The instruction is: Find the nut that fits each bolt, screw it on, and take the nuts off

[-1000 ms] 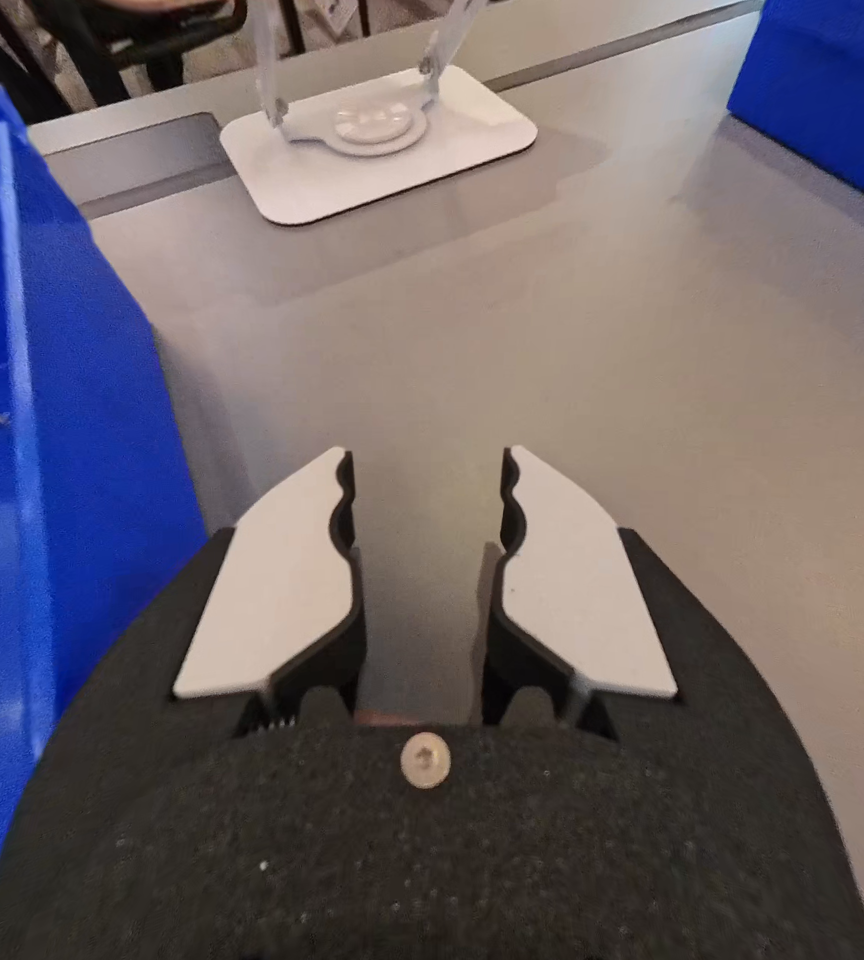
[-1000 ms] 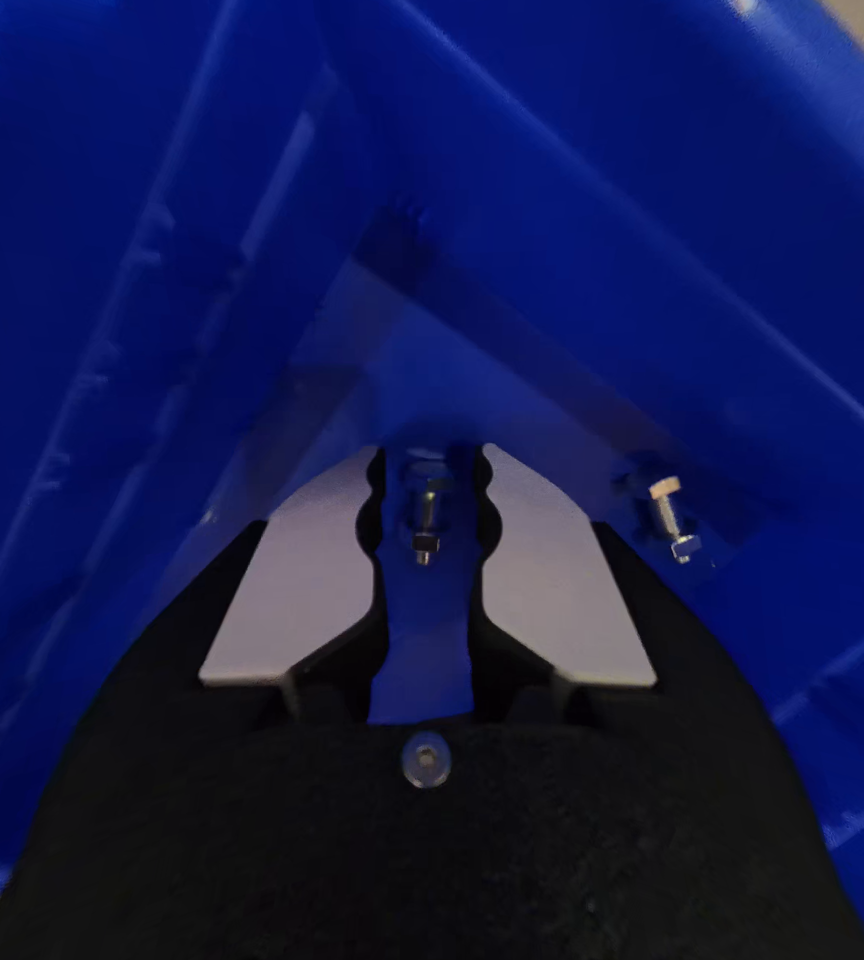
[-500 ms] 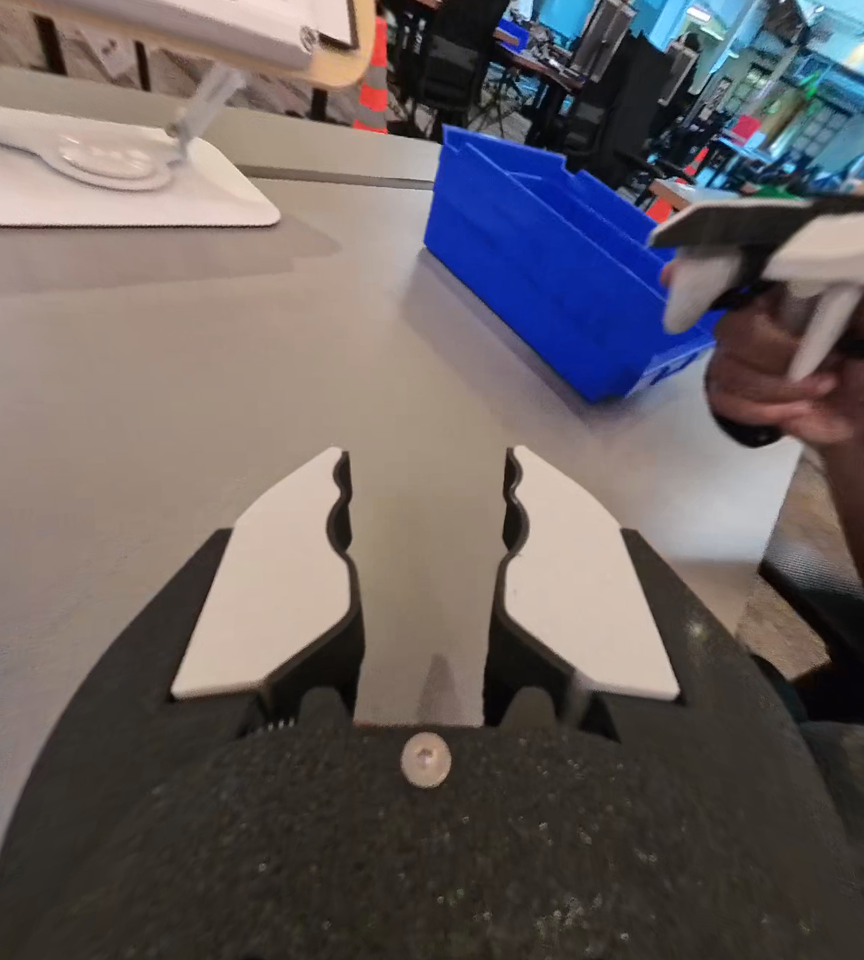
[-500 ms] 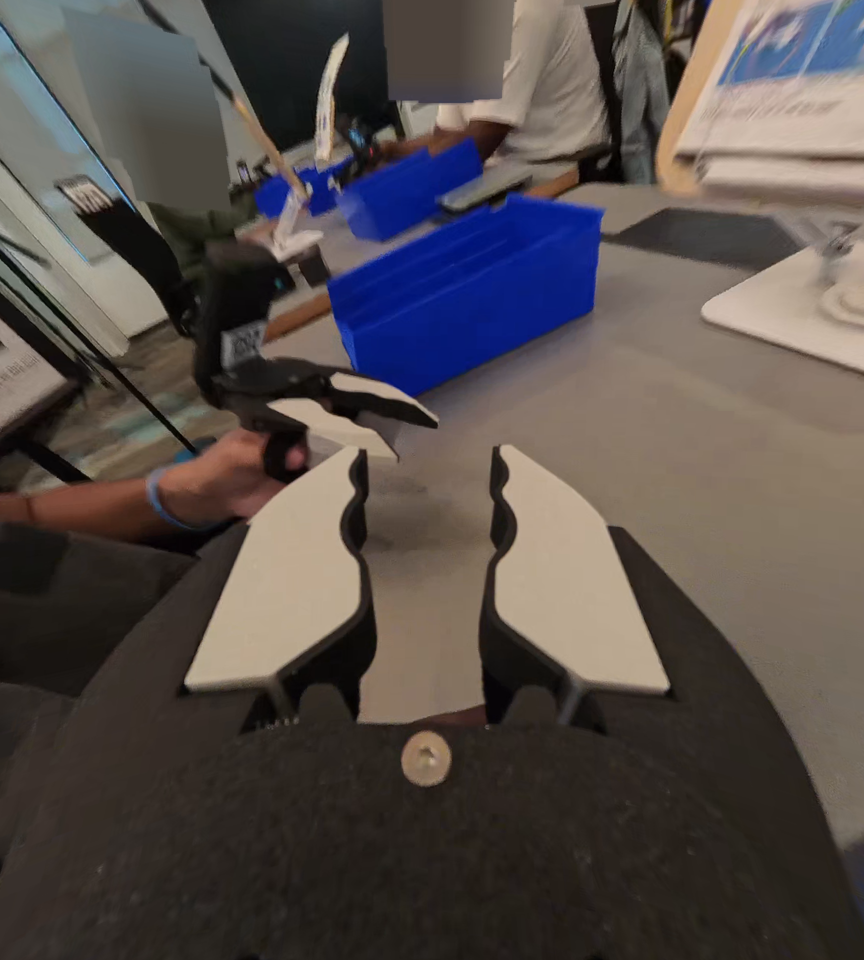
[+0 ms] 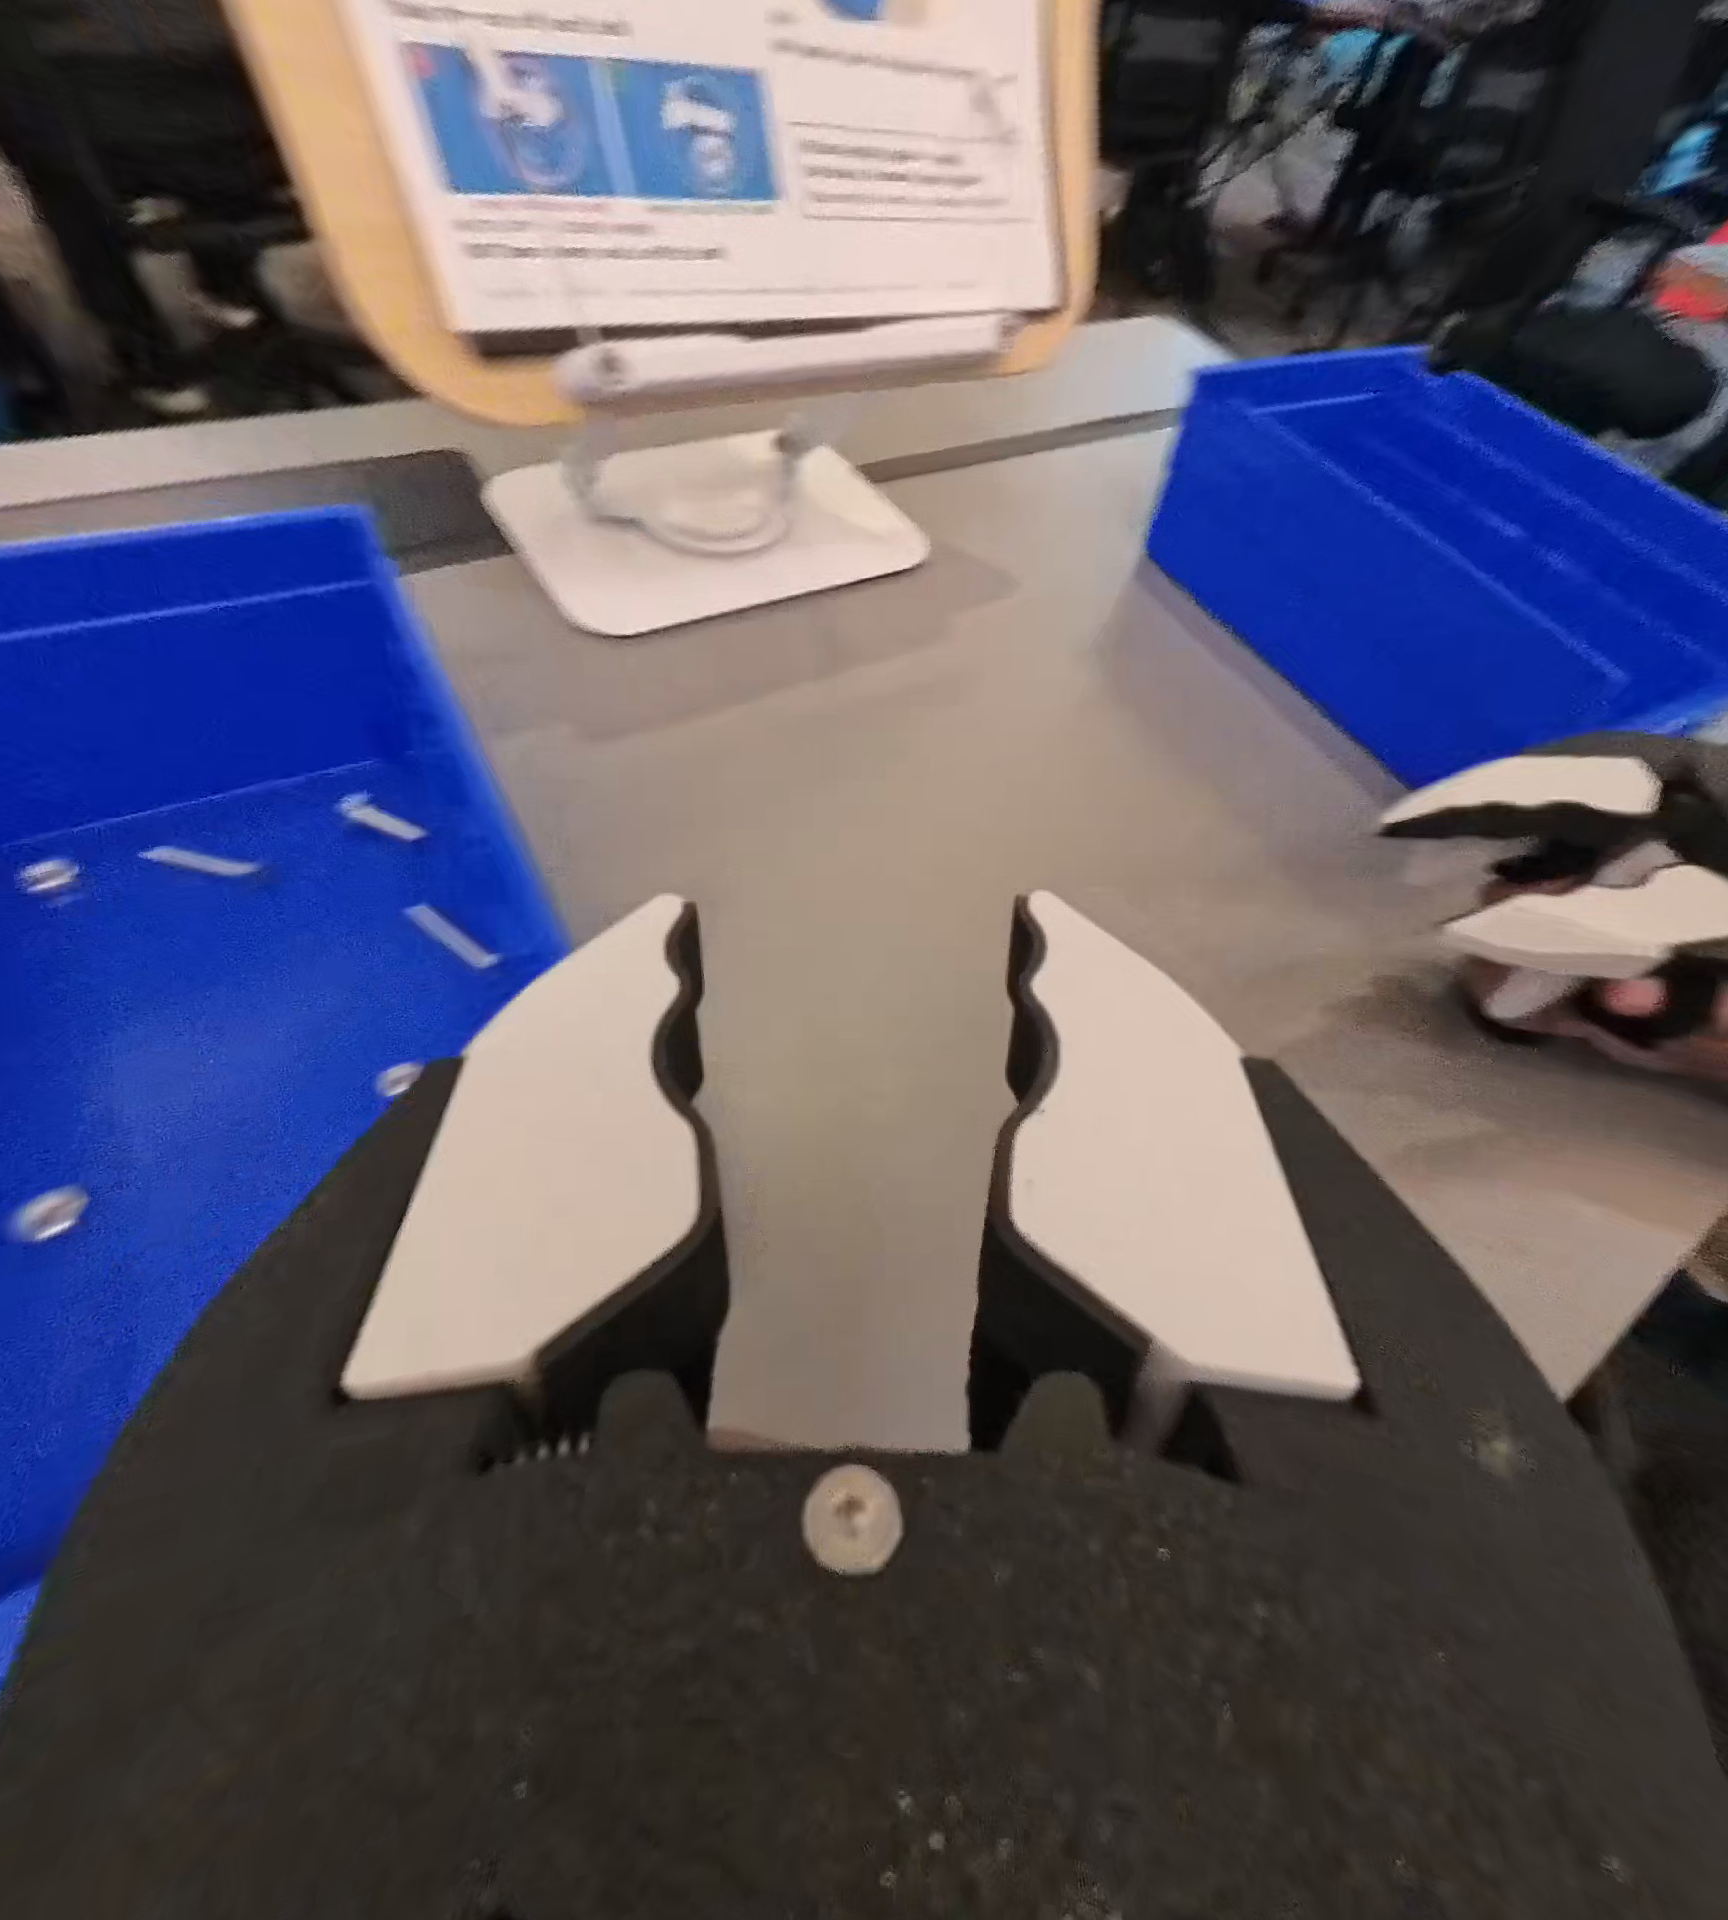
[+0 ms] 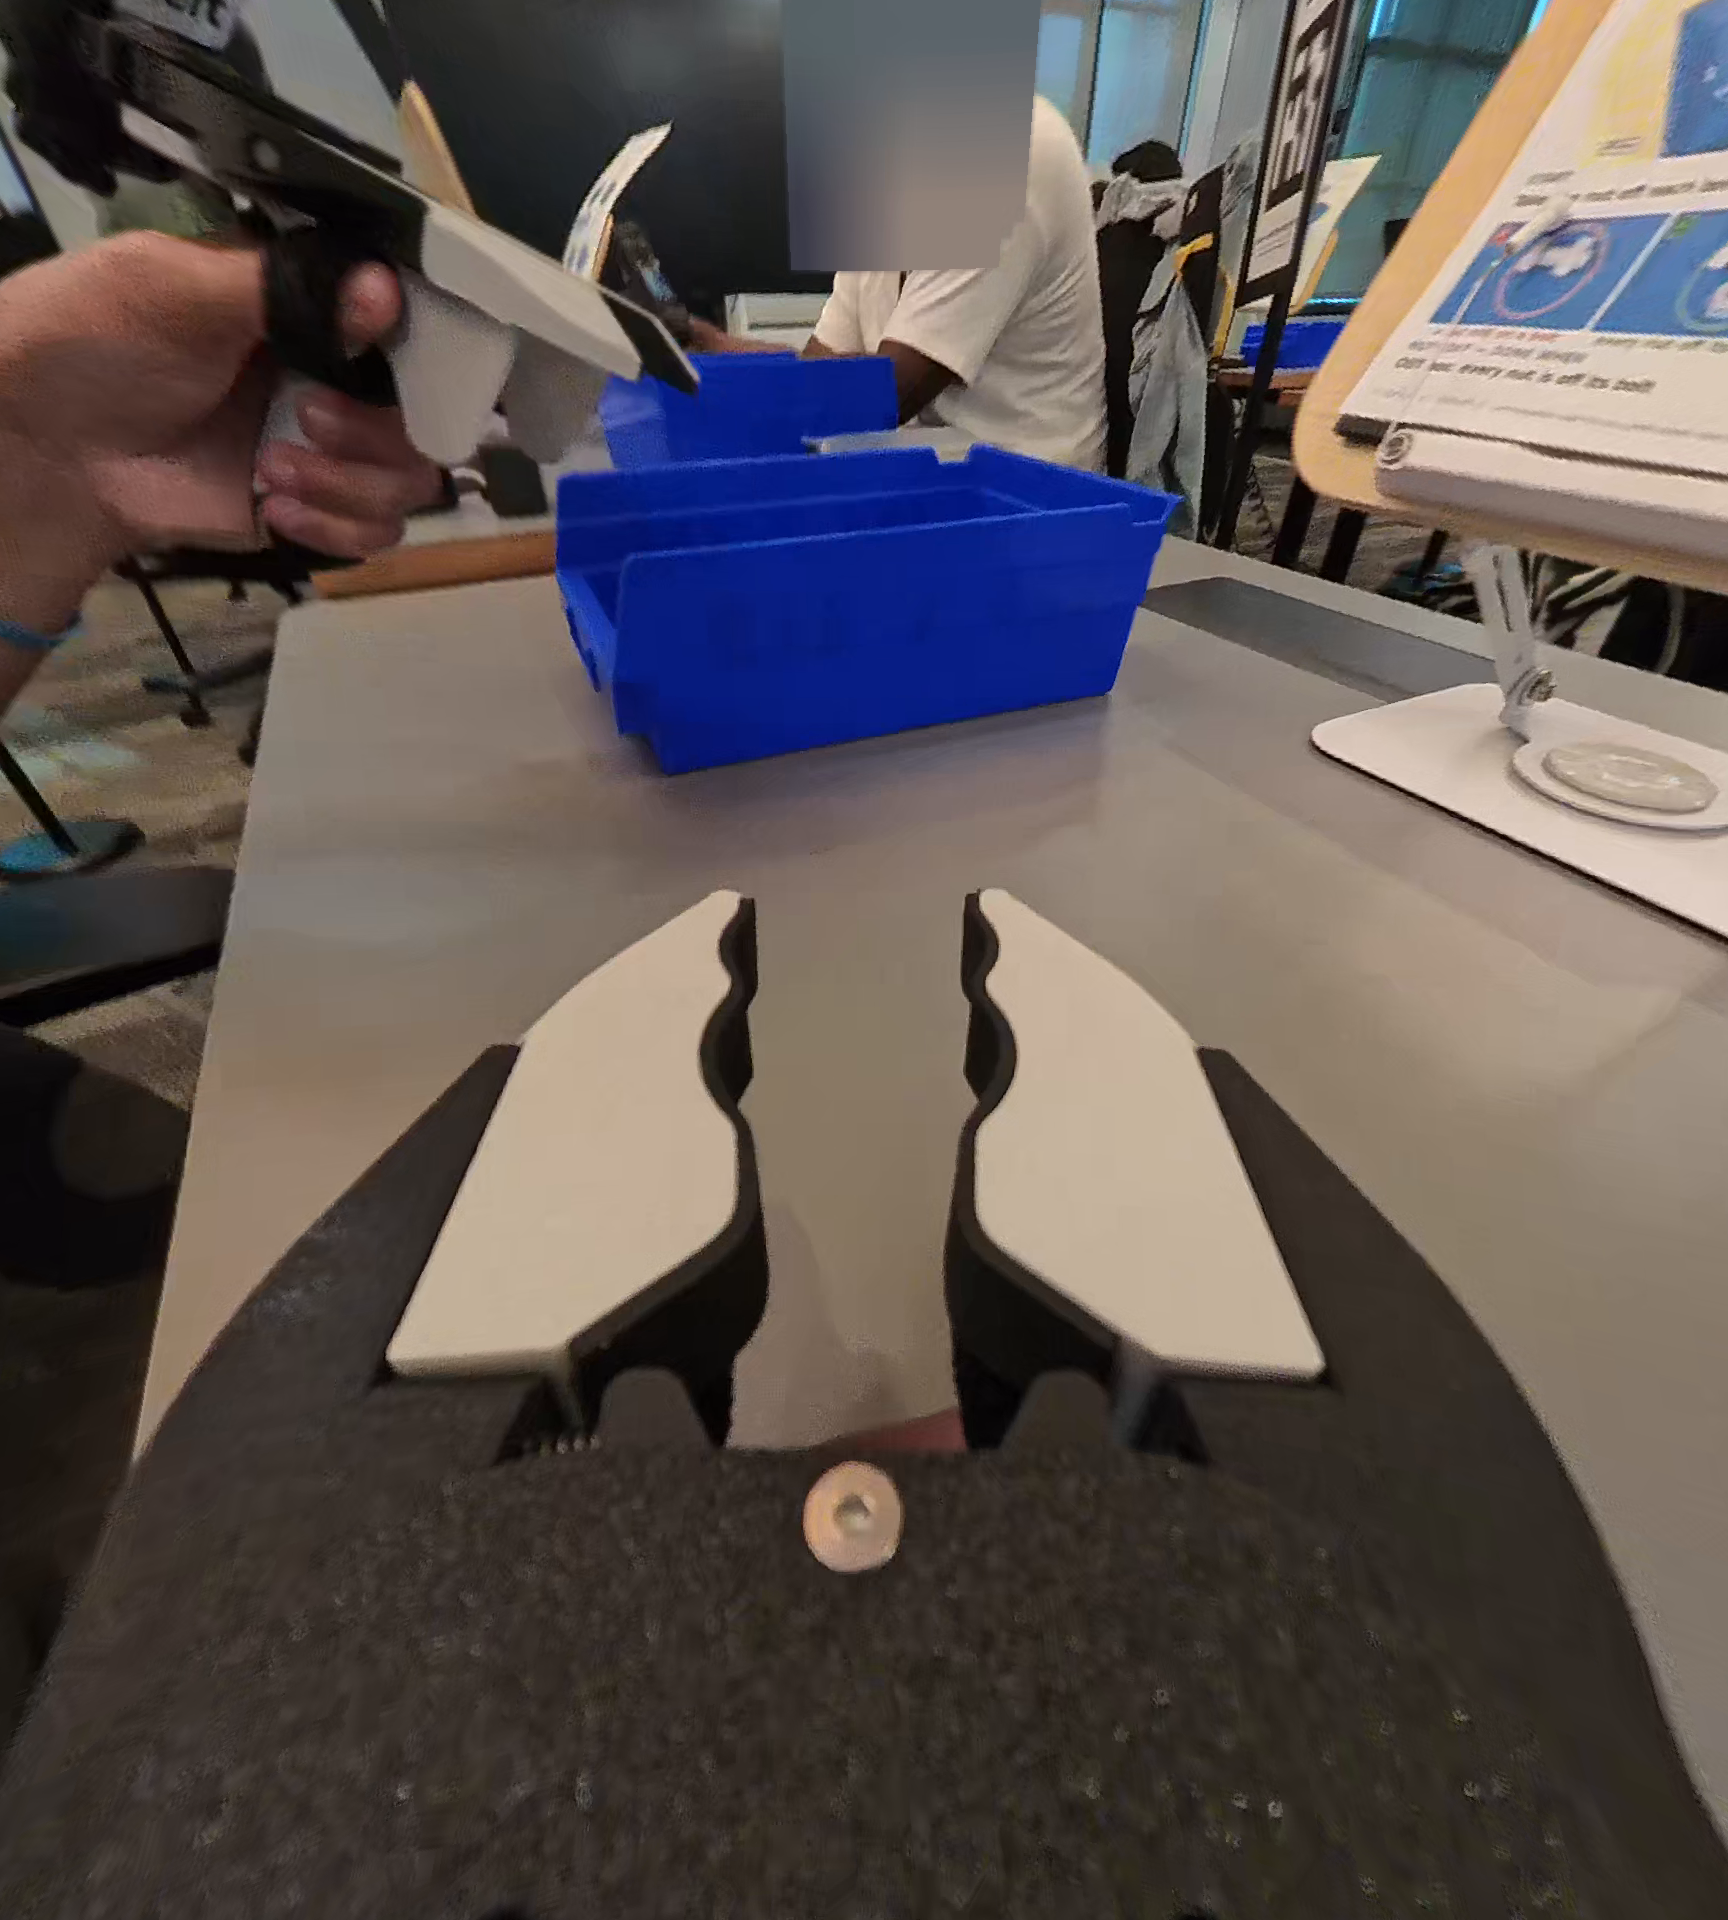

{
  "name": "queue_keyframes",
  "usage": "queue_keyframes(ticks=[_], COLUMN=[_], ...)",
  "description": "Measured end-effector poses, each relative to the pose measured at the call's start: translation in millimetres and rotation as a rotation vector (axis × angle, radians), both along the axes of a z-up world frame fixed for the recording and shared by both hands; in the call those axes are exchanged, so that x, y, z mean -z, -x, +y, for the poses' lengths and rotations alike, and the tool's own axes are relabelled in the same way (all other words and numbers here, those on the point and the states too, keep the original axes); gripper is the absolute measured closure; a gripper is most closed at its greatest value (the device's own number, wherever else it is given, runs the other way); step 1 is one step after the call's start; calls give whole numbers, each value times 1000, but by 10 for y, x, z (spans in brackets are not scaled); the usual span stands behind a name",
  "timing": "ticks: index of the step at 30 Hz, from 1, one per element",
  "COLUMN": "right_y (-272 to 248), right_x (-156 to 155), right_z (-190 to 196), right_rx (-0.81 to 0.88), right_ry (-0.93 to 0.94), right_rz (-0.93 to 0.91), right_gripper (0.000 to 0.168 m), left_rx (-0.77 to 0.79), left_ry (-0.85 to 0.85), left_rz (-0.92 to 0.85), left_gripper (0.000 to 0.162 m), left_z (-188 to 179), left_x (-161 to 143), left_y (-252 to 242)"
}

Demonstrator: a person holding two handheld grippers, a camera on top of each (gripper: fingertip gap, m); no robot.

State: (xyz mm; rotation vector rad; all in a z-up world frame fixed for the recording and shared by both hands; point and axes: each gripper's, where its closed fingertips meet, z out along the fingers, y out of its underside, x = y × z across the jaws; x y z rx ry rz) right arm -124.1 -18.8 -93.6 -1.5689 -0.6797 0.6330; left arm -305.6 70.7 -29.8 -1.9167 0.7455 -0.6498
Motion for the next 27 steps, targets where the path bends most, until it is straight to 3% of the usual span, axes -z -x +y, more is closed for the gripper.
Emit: queue_keyframes(ticks=[2,5,10,14,21,27], right_y=[-60,-100,-141,-111,-106,-67], right_x=[-36,-62,-99,-101,-87,-75], right_z=[23,50,71,36,47,19], right_rx=[9,-4,5,9,-6,-18], right_ry=[2,23,9,-27,-1,-13], right_rz=[46,101,131,100,112,84], right_gripper=[131,133,133,135,137,138], left_rx=[-58,19,223,220,244,295], left_ry=[46,119,49,130,247,293], left_rz=[68,219,500,617,784,742], left_gripper=[105,110,117,119,127,139], left_z=[330,748,1440,1913,2237,2258], left_x=[-48,112,572,973,1468,1584], left_y=[425,668,610,640,691,567])
